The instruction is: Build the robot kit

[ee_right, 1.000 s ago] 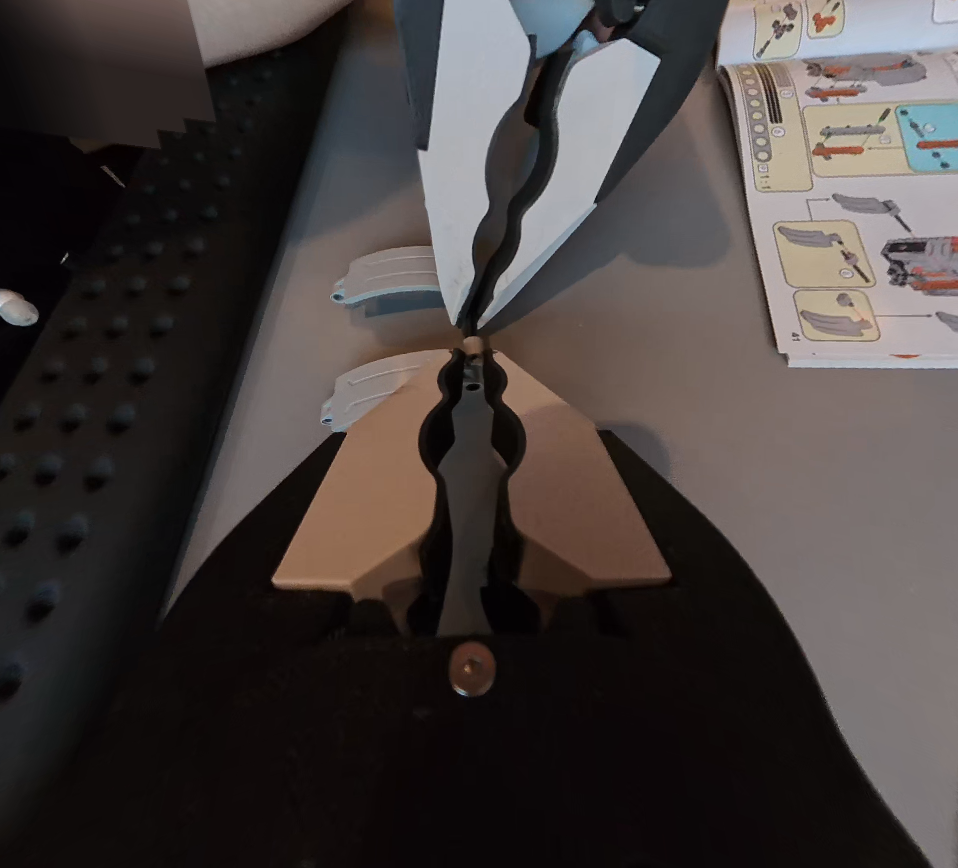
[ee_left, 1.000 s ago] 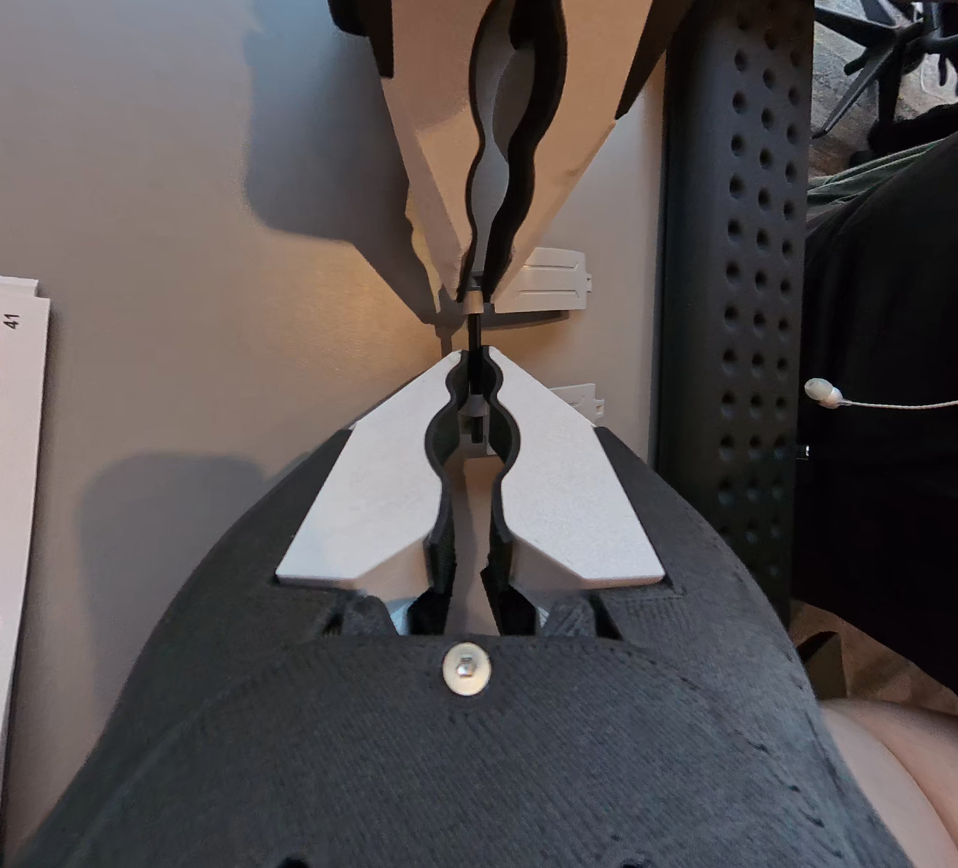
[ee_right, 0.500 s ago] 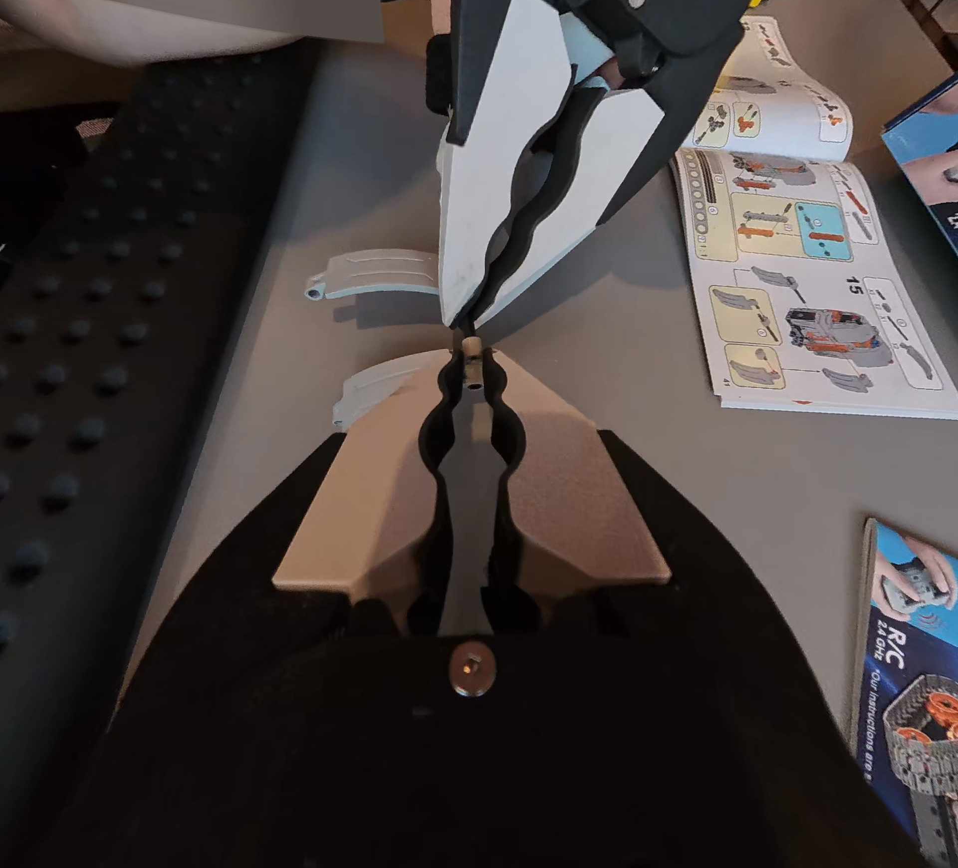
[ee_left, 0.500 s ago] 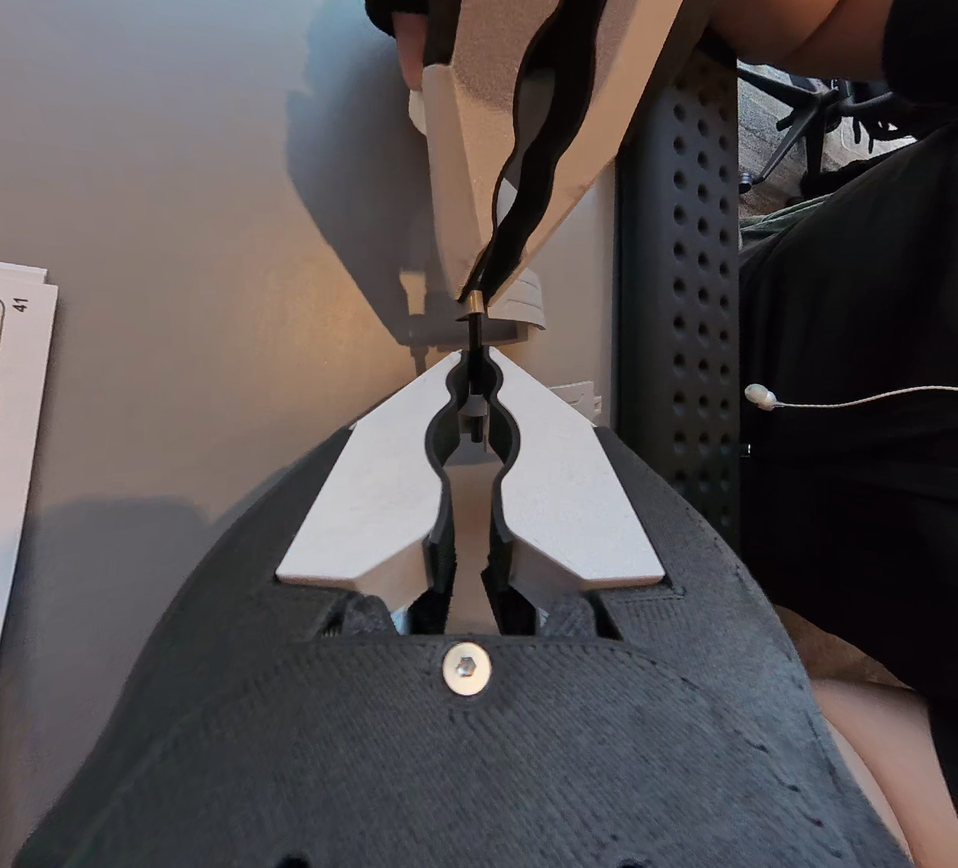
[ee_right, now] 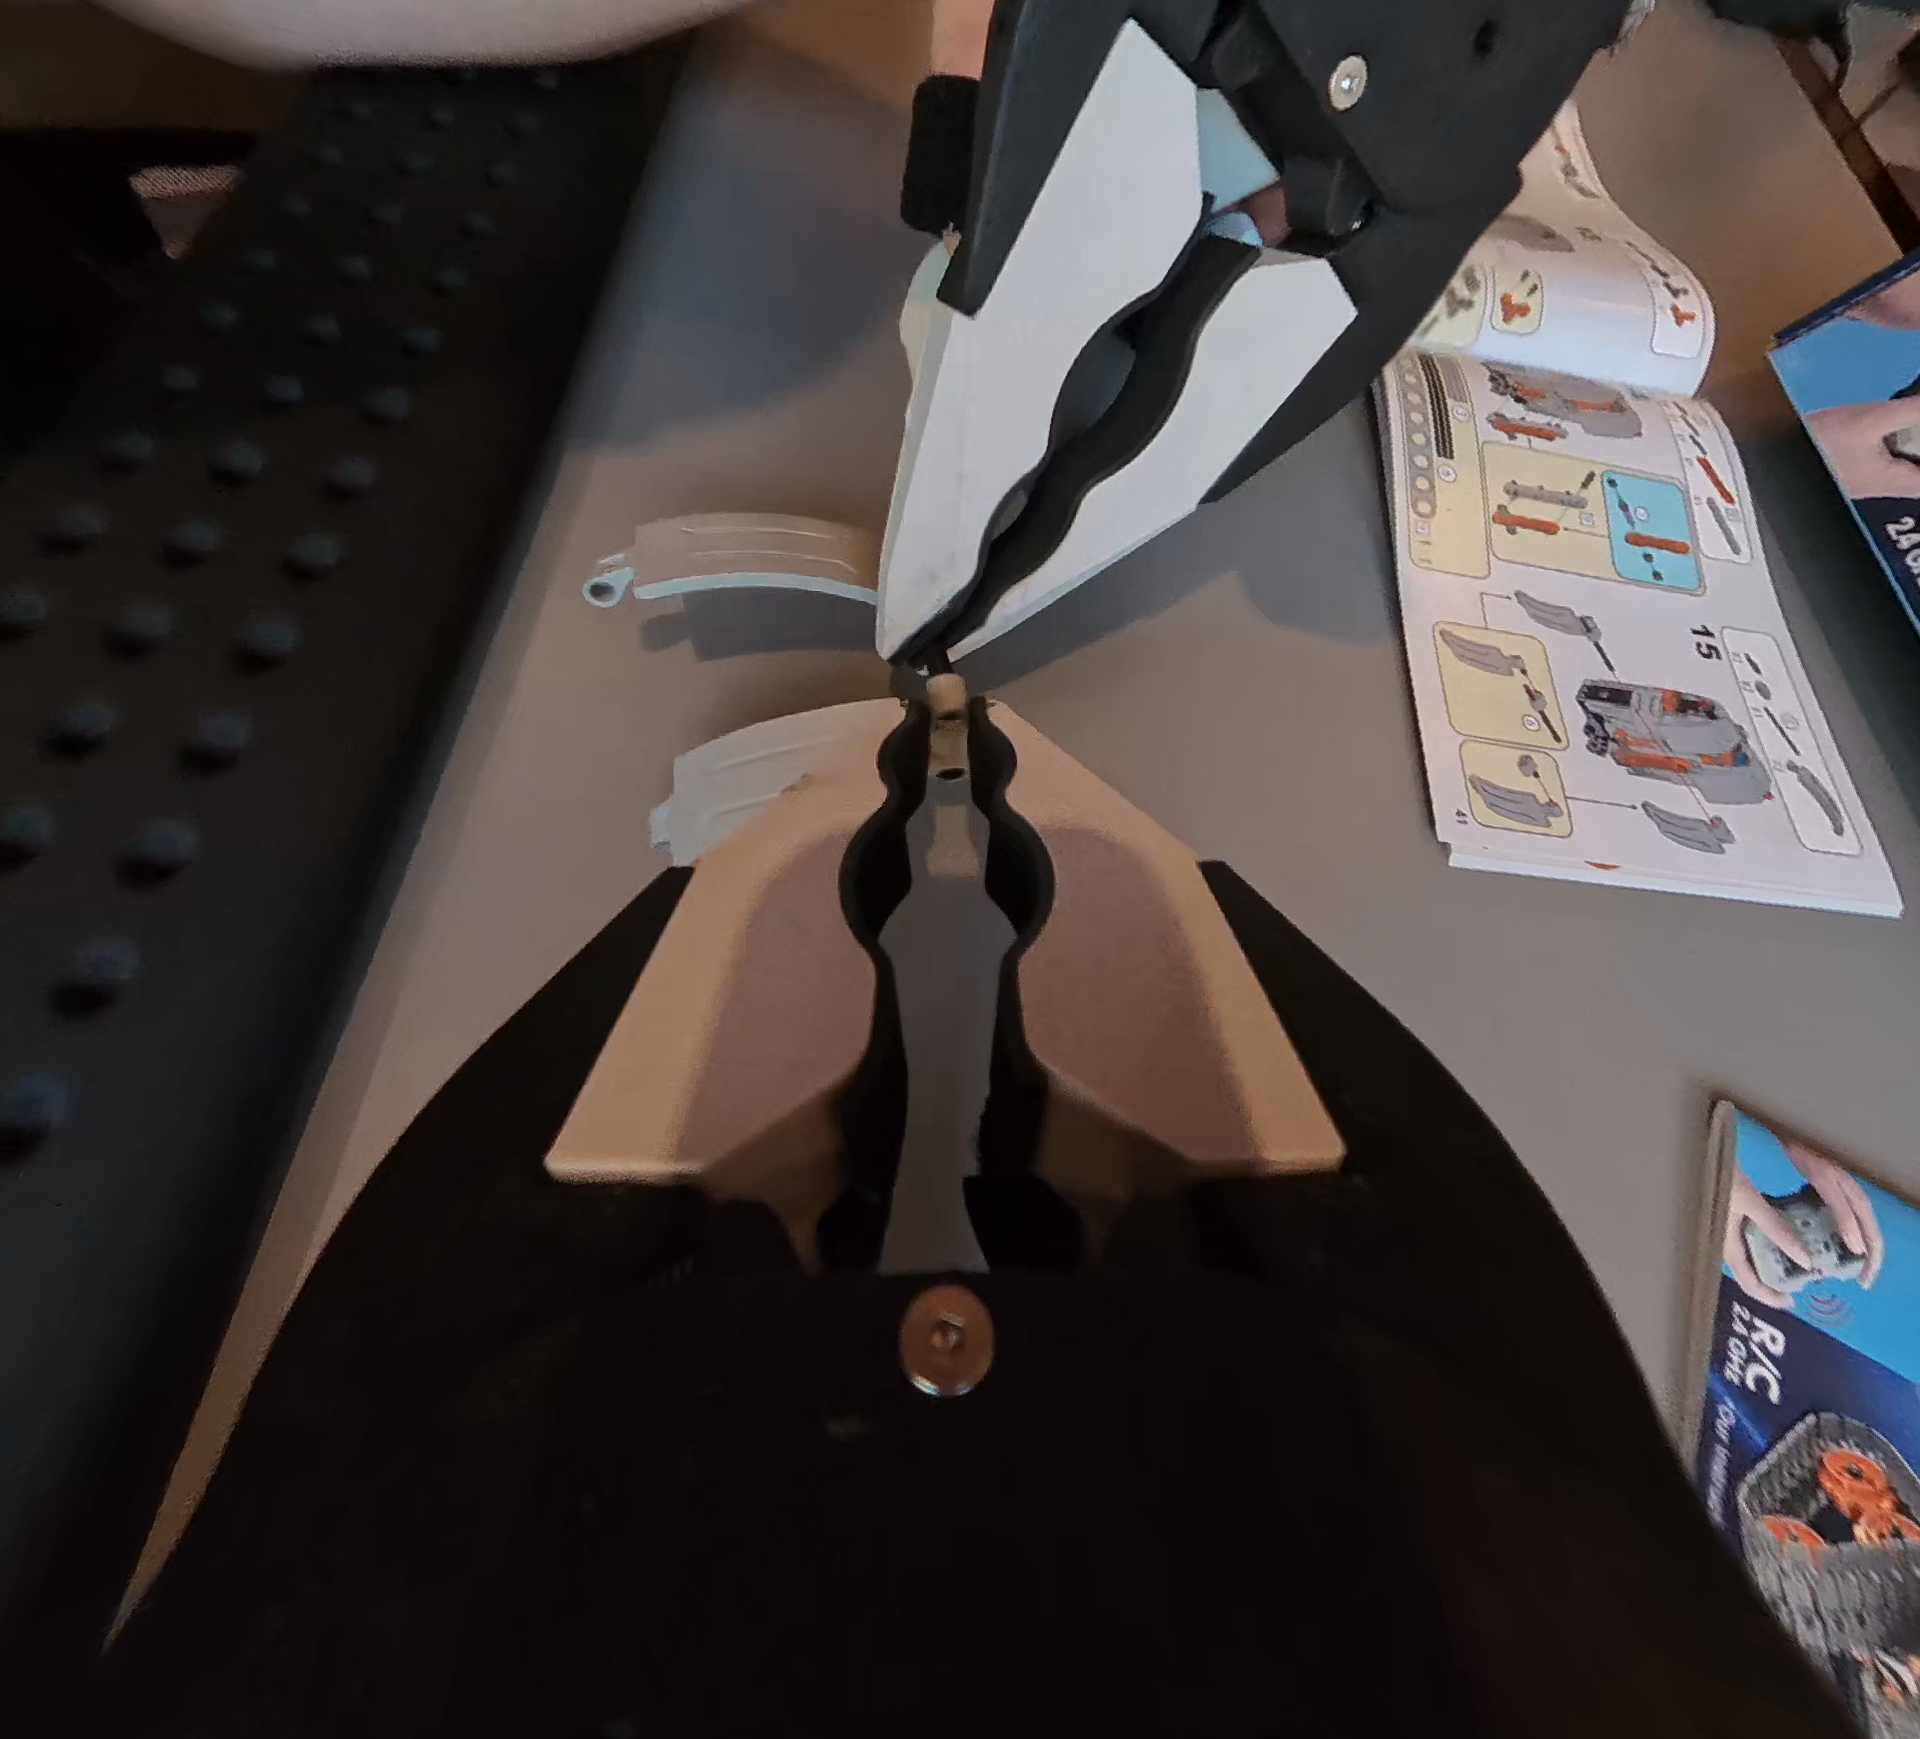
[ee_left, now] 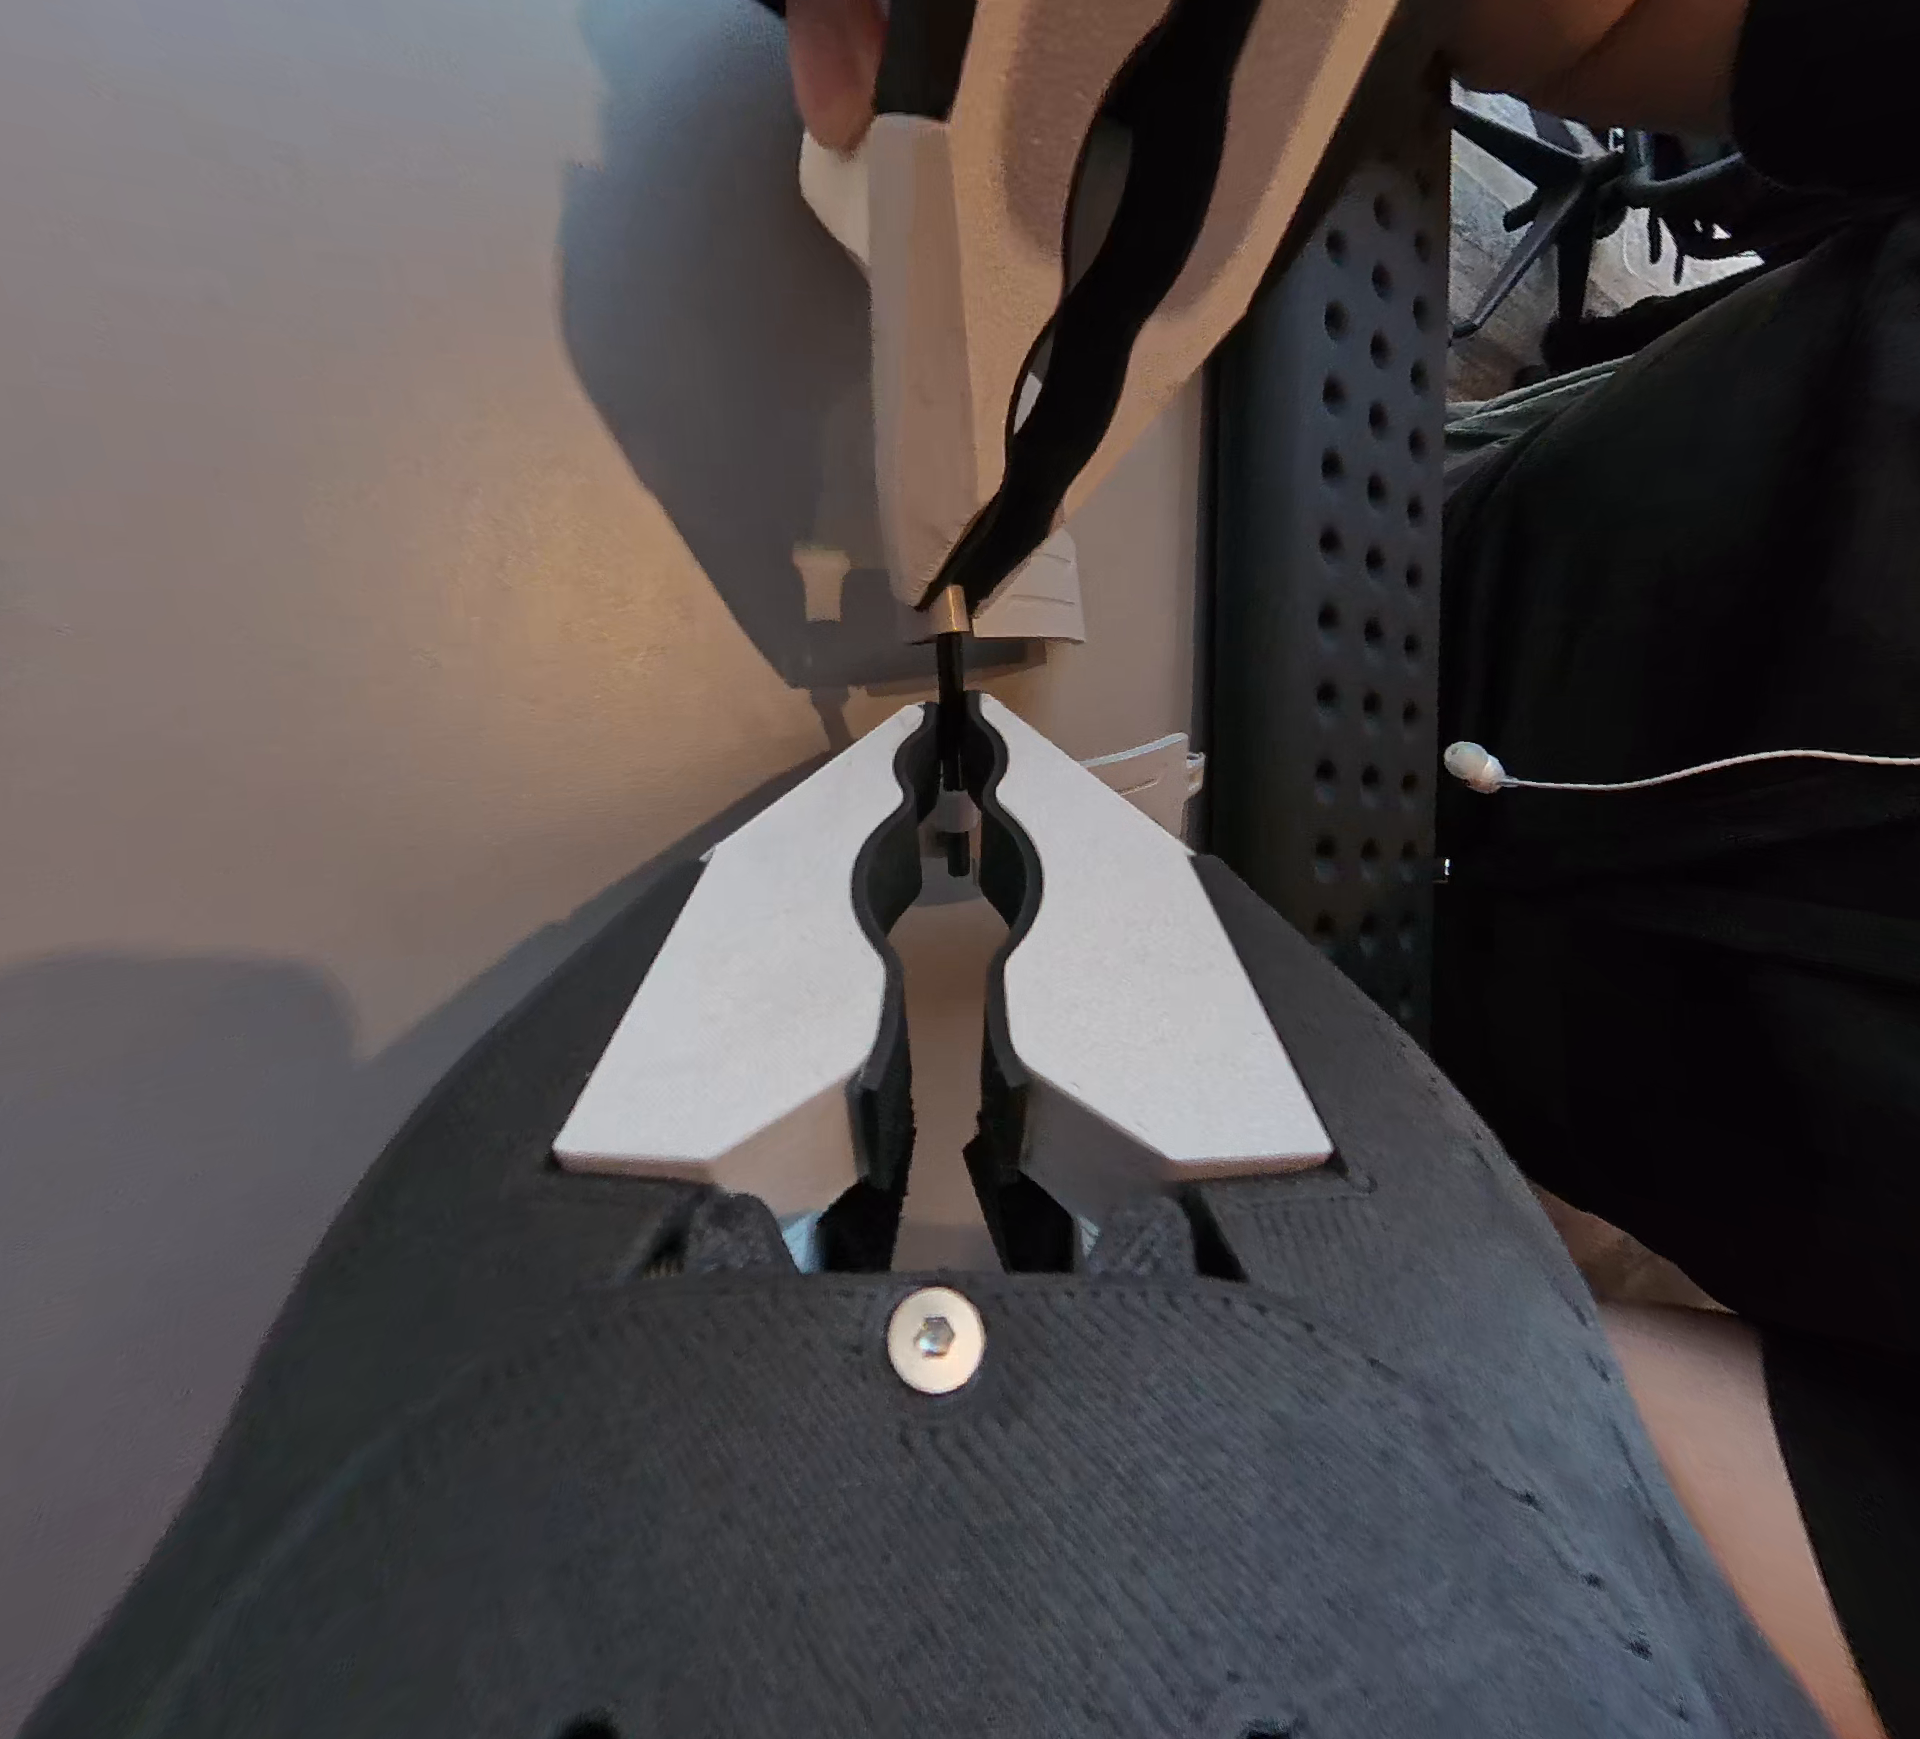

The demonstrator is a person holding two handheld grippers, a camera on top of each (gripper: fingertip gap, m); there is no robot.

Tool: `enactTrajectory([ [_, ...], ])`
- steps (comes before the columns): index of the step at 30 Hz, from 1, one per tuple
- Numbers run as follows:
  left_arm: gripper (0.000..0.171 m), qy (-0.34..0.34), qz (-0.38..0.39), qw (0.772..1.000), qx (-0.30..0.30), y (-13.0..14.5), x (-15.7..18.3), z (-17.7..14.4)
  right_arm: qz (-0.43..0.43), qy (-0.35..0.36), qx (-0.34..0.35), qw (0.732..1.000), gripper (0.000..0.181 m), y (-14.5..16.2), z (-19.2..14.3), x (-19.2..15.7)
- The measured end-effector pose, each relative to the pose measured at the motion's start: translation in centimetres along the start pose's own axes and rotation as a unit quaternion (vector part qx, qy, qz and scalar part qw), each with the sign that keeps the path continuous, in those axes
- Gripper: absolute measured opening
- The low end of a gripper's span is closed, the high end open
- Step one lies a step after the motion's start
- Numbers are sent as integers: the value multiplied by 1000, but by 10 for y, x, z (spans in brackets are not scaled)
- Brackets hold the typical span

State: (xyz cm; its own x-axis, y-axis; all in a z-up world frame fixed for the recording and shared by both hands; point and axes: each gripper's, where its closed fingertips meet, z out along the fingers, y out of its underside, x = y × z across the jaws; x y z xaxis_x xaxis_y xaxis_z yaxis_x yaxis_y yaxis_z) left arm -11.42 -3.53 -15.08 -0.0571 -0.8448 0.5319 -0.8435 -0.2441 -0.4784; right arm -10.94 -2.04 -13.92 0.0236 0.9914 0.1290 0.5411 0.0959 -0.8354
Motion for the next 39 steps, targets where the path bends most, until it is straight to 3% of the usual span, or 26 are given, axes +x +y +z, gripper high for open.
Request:
enactTrajectory([
  [8, 2, -11, 11, 1000, -7, 2, 1, 0, 33, -36, 65, 997, 5, -9, -7, 0],
  [23, 2, -20, 22, 999, -13, 2, 2, 2, 92, -68, 25, 993, 5, 3, 2, -4],
  [34, 1, 13, -1, 999, -32, 8, 6, 7, 23, -47, -9, 999, 5, 2, 5, -12],
  [39, 1, 51, -12, 998, -33, 10, 15, 7, -50, -11, -37, 998, 6, -6, 5, -16],
])
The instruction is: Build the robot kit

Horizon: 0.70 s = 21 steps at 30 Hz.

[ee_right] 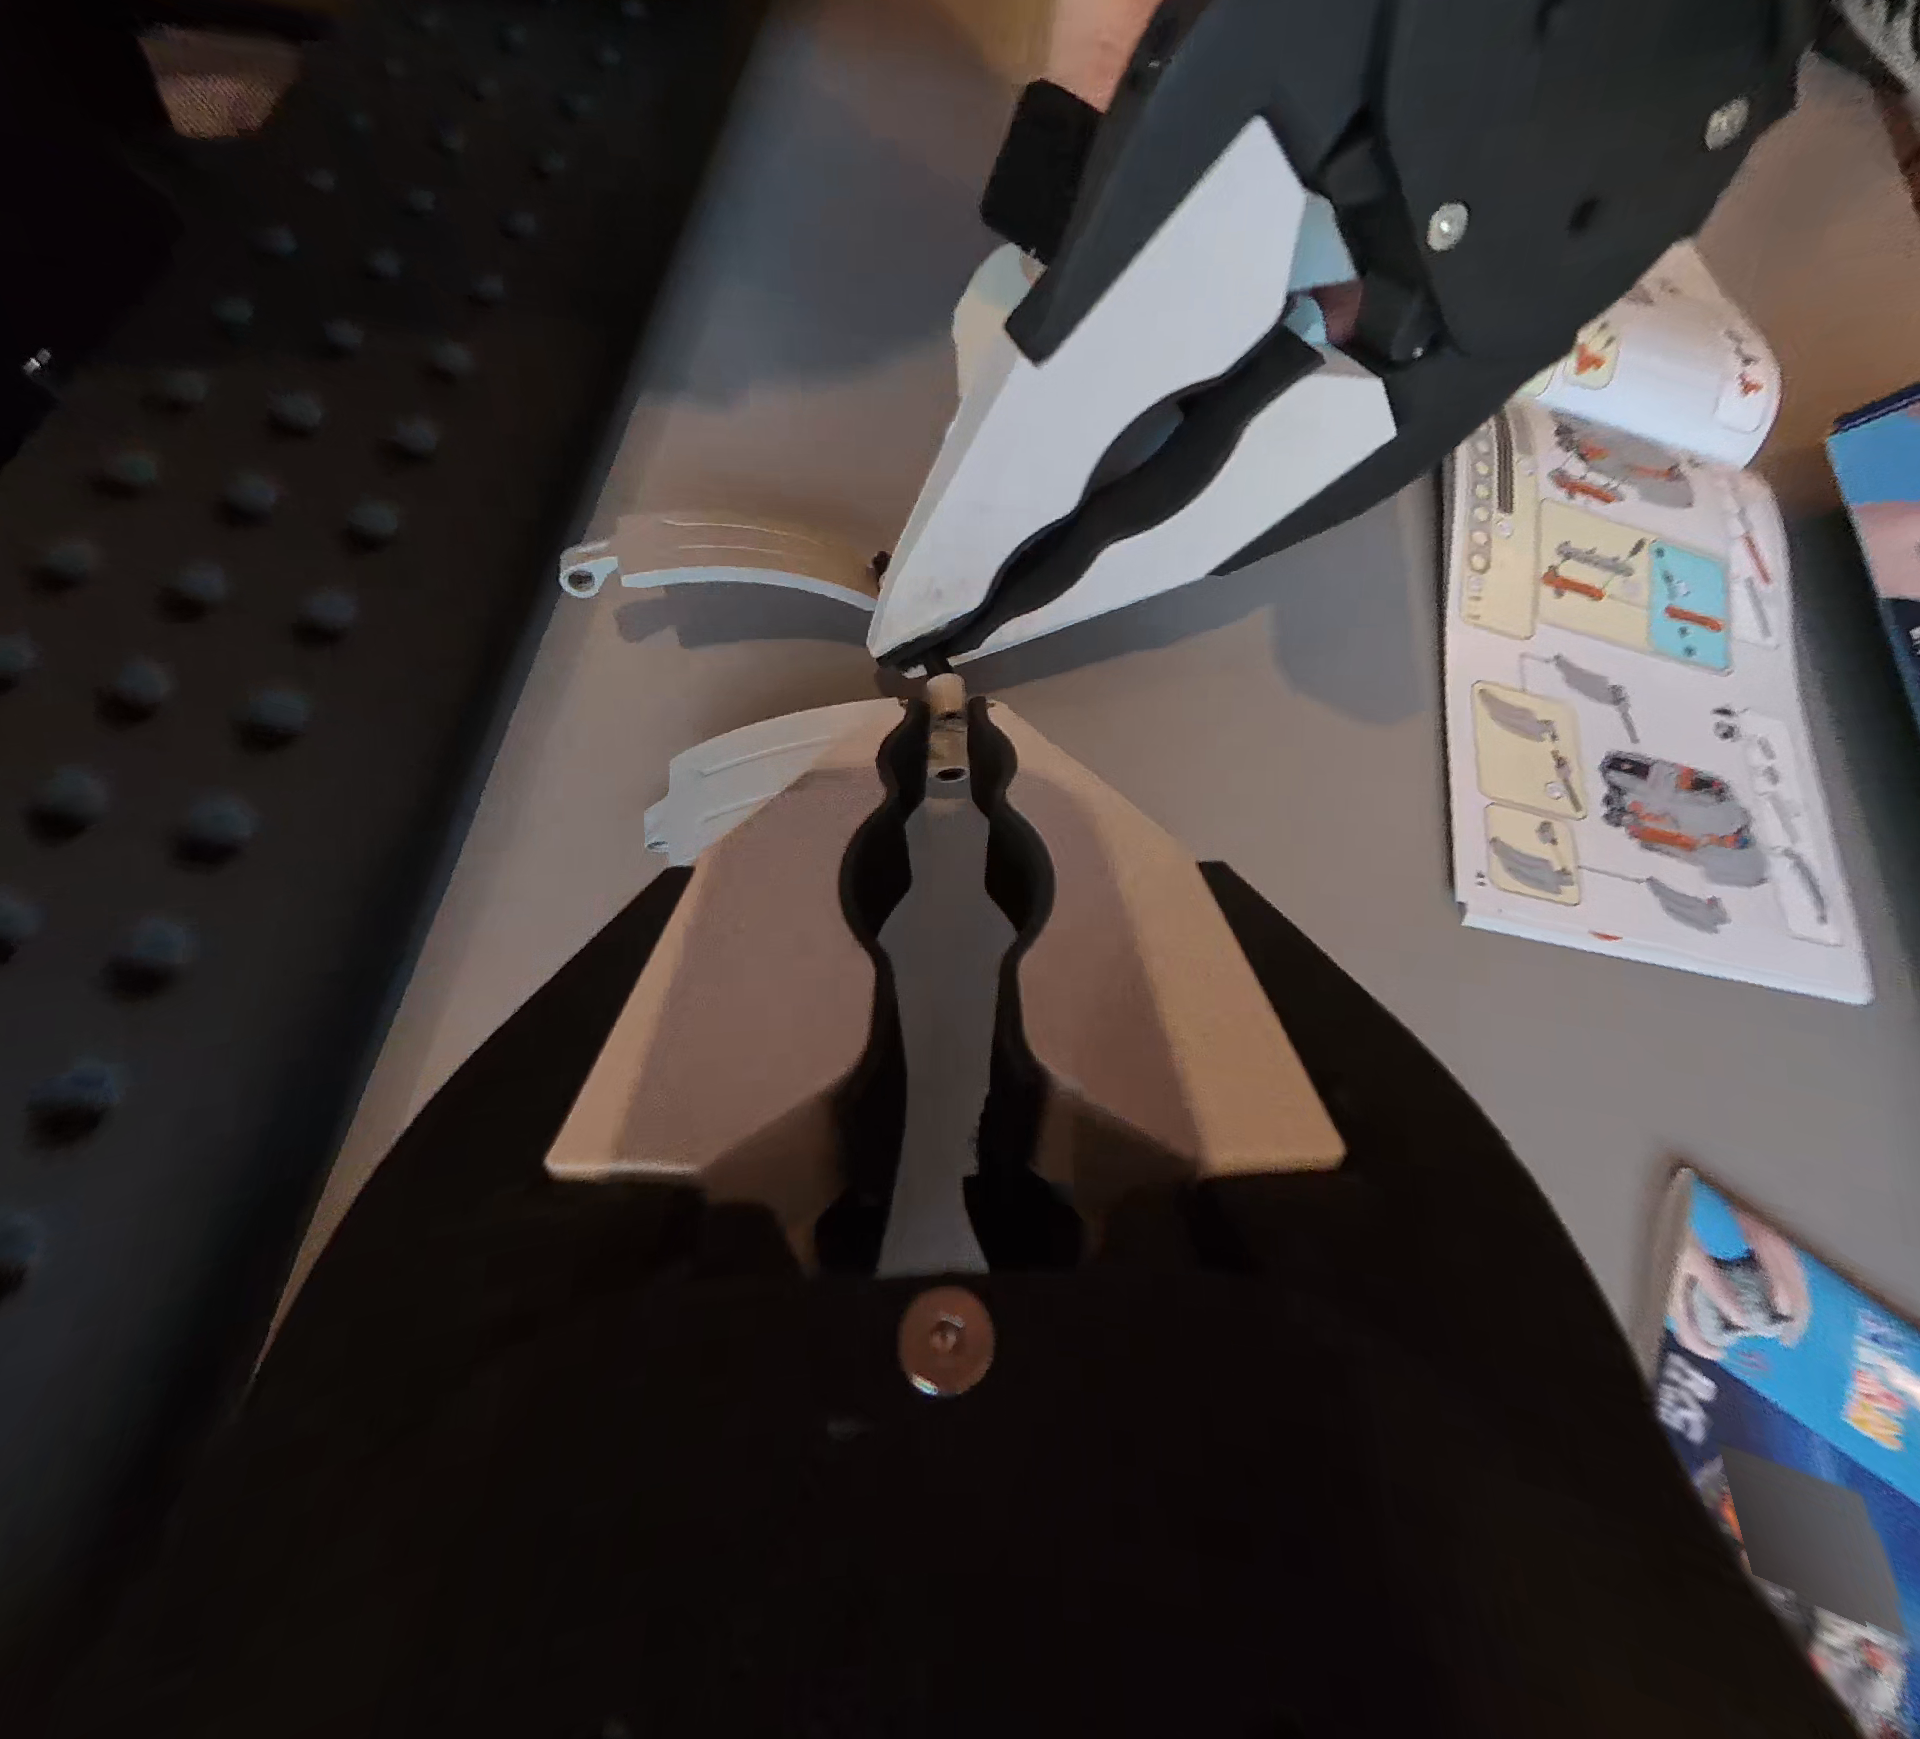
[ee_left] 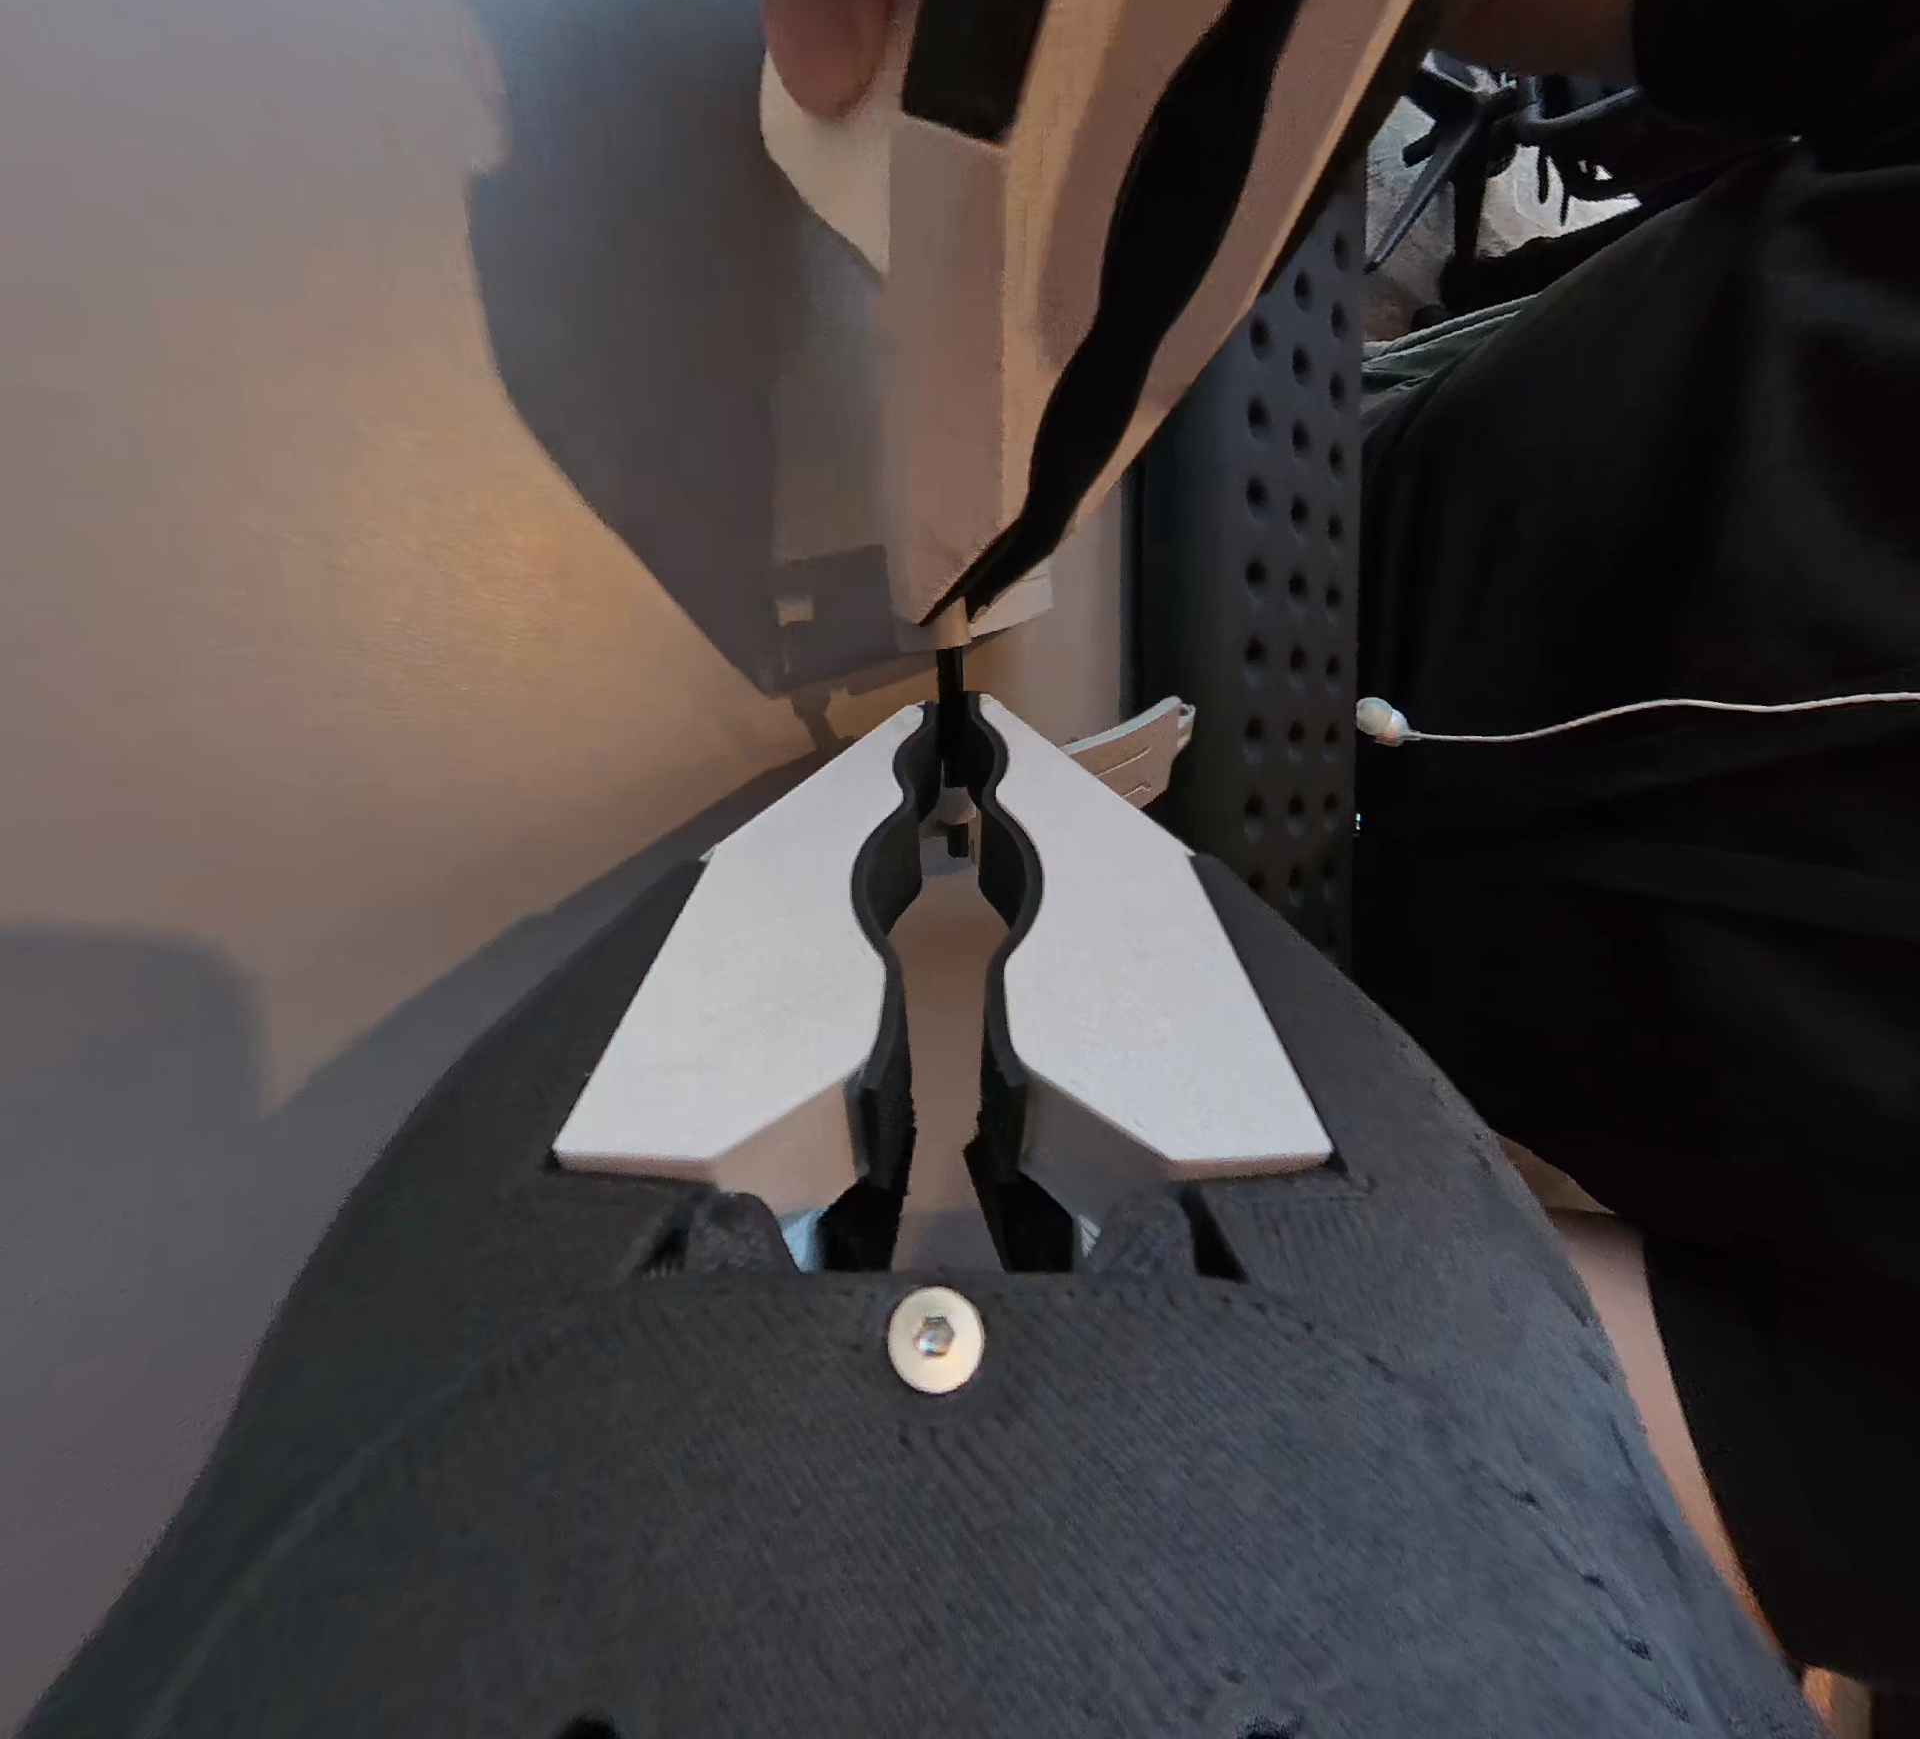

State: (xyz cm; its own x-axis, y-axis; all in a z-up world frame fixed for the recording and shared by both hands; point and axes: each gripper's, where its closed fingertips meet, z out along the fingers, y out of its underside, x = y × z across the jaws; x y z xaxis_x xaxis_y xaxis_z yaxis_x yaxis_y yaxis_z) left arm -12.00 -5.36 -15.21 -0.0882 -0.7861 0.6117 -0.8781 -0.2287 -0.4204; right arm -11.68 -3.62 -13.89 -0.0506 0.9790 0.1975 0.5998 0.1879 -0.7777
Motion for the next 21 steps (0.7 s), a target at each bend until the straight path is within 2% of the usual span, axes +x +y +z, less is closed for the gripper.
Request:
enactTrajectory([
  [4, 1, 1, 16, 1000, -4, 1, 4, 0, -47, 19, -17, 999, 6, -4, -1, -3],
  [12, 1, -14, 46, 999, -20, 2, 13, 2, -48, -5, -21, 999, 6, -8, -4, -12],
  [17, 2, -22, 32, 999, -28, 4, 7, 5, -26, -6, -45, 999, 6, -2, 0, -11],
  [21, 2, -49, 25, 998, -25, 3, -5, 6, 48, -28, -65, 996, 6, 11, 1, -9],
])
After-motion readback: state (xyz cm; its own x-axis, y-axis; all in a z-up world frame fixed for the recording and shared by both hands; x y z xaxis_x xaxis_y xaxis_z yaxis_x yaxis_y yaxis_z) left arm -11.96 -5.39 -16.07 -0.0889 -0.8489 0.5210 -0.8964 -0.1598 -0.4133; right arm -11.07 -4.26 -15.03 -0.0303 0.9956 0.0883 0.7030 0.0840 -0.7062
